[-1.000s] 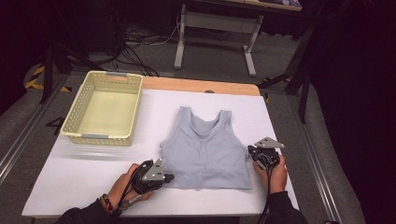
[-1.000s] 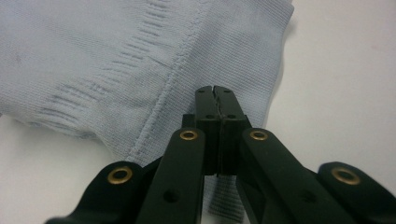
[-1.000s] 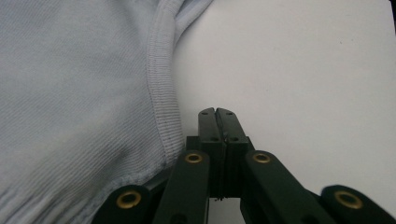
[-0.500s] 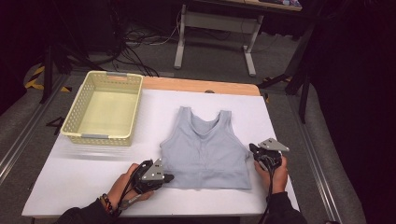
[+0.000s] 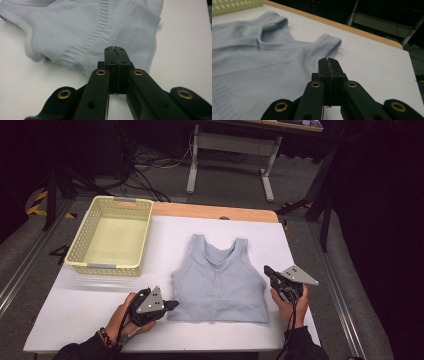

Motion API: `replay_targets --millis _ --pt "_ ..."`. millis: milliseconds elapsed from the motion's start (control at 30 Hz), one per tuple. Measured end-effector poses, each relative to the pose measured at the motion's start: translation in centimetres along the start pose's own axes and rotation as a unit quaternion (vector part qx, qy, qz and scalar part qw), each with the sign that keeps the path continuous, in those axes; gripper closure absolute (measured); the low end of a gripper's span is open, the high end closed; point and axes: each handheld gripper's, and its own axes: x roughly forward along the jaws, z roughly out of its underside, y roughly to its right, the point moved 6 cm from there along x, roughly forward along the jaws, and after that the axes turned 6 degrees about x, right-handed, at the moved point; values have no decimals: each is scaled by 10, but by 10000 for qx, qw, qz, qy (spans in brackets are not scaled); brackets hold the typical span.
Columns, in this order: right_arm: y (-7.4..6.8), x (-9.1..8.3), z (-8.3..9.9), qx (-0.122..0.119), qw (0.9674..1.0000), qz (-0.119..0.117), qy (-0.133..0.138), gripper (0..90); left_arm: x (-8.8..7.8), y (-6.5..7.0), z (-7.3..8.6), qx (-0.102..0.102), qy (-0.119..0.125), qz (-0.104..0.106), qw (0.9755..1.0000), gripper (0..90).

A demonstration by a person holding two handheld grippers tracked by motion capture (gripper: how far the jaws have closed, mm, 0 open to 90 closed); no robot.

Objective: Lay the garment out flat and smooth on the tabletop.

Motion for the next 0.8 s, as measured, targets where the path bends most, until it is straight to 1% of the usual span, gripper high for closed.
replay_targets --millis 67,100,167,200,233,267,300,333,367,400,433,467,500,533,567,600,633,667,700,733,767,800 --pt "-6 1 -9 -72 9998 83 147 900 3 1 3 -23 -94 -2 10000 899" --pt "-13 3 -16 -107 9997 12 225 900 5 2 5 22 -224 61 9997 899" --pt "-18 10 -22 -92 9997 -100 206 900 10 4 7 61 -317 116 9994 897" --pt "-21 16 -26 -108 9997 -147 171 900 10 4 7 61 -317 116 9994 897" --pt "-25 23 -29 -144 9996 -212 79 900 11 5 7 43 -330 134 9994 897" --pt "-25 23 -29 -144 9996 -212 79 900 12 5 7 54 -351 130 9993 897" --pt "-32 40 -33 -290 9986 -328 -283 900 12 6 6 35 -331 130 9994 898" --pt "-35 51 -33 -364 9973 -379 -505 900 12 6 5 -67 -284 187 9994 898" --pt "-38 61 -32 -435 9956 -407 -718 900 11 7 5 -107 -298 225 9992 899" --pt "-39 66 -32 -463 9946 -437 -821 900 13 7 5 -47 -312 257 9992 899" --pt "-39 66 -32 -463 9946 -437 -821 900 13 7 5 -47 -312 257 9992 899" --pt "-40 90 -28 -647 9882 -429 -1322 900 14 9 5 -11 -365 283 9989 899" --pt "-39 97 -28 -731 9858 -420 -1455 900 17 12 6 47 -439 342 9984 899" --pt "-39 105 -26 -826 9813 -409 -1688 900 19 14 7 56 -496 362 9981 899" --pt "-39 105 -26 -826 9813 -409 -1688 900 19 14 7 56 -496 362 9981 899" --pt "-36 115 -24 -925 9773 -298 -1882 900 21 14 7 72 -506 358 9981 899" --pt "-34 123 -23 -917 9750 -301 -2002 900 22 15 7 52 -494 375 9981 899" --pt "-29 131 -21 -964 9710 -214 -2179 900 22 16 7 45 -513 379 9980 899" --pt "-26 137 -20 -967 9702 -138 -2219 900 22 16 7 41 -531 377 9979 900" --pt "-23 142 -18 -941 9691 -120 -2279 900 22 15 7 62 -499 388 9980 900" --pt "-19 150 -16 -970 9673 -93 -2342 900 22 15 8 23 -510 396 9979 900" --pt "-16 154 -15 -1003 9657 -19 -2394 900 22 15 8 28 -512 394 9979 900"
